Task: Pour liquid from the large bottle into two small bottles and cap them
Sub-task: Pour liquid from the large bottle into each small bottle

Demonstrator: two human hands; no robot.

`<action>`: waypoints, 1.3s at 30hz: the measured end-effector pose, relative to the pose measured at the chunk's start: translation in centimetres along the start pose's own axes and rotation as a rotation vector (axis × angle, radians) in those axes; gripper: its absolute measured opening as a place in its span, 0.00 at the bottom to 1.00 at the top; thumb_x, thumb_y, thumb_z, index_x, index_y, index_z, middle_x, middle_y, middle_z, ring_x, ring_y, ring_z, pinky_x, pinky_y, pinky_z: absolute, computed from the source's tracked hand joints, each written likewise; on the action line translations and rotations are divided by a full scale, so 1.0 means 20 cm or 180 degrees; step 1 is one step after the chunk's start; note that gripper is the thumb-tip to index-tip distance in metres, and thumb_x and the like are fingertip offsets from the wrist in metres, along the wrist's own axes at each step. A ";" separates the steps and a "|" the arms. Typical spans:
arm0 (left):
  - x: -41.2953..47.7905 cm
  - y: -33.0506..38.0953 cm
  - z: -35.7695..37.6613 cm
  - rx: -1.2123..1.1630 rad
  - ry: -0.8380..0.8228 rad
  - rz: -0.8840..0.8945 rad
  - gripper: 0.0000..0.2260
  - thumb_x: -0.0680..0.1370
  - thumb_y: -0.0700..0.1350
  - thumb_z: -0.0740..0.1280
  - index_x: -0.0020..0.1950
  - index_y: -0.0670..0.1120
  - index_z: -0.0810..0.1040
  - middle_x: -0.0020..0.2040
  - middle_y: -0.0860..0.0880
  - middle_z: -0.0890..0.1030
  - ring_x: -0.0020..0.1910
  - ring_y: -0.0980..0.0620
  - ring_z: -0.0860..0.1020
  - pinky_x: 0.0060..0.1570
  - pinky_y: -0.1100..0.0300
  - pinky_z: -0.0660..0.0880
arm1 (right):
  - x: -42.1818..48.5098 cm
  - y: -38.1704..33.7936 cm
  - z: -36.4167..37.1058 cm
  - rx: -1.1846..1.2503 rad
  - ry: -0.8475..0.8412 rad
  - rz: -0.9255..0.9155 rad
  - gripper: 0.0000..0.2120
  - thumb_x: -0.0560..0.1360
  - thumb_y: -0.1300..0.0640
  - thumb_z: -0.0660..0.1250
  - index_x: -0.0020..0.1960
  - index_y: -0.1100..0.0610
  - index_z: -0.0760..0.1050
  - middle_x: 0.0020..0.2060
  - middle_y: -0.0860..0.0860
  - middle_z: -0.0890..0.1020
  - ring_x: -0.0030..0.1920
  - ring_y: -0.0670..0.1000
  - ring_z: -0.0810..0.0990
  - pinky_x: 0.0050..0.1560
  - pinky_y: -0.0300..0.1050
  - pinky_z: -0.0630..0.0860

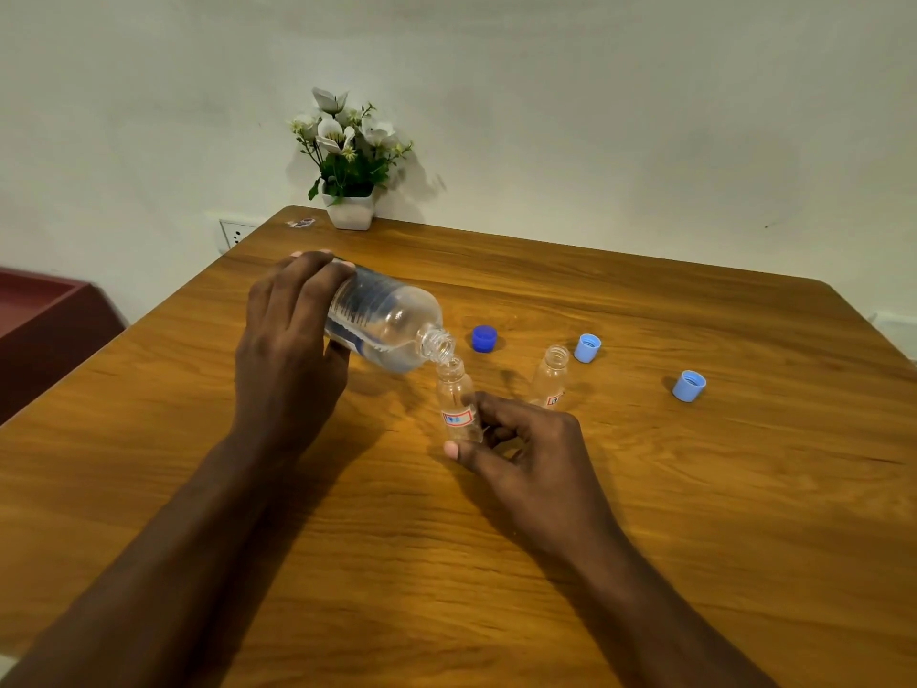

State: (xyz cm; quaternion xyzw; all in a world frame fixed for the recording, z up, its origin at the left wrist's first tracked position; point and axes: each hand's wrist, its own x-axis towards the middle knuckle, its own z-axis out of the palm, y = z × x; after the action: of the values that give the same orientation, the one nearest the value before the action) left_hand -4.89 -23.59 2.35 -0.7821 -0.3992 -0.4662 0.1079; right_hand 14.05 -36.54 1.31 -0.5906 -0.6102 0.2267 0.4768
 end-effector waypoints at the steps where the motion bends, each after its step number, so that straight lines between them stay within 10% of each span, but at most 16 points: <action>1: 0.00 0.00 0.00 -0.0009 -0.0004 -0.0003 0.27 0.68 0.30 0.73 0.65 0.40 0.69 0.64 0.37 0.74 0.65 0.38 0.70 0.63 0.56 0.66 | 0.00 0.00 0.00 0.0008 -0.0004 -0.0006 0.20 0.68 0.57 0.76 0.60 0.53 0.80 0.49 0.43 0.85 0.47 0.41 0.82 0.48 0.37 0.78; 39: -0.01 0.00 -0.01 0.0005 0.0018 -0.0019 0.26 0.69 0.30 0.72 0.65 0.40 0.69 0.64 0.38 0.74 0.65 0.38 0.70 0.62 0.55 0.67 | 0.00 0.01 0.00 0.0103 -0.0088 -0.0086 0.15 0.69 0.58 0.75 0.56 0.52 0.83 0.47 0.43 0.86 0.45 0.44 0.83 0.46 0.40 0.78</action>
State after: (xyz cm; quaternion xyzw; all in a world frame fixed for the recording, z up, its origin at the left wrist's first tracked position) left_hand -4.96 -23.80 2.28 -0.7795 -0.4015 -0.4684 0.1083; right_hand 14.06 -36.49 1.16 -0.5713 -0.6209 0.2384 0.4808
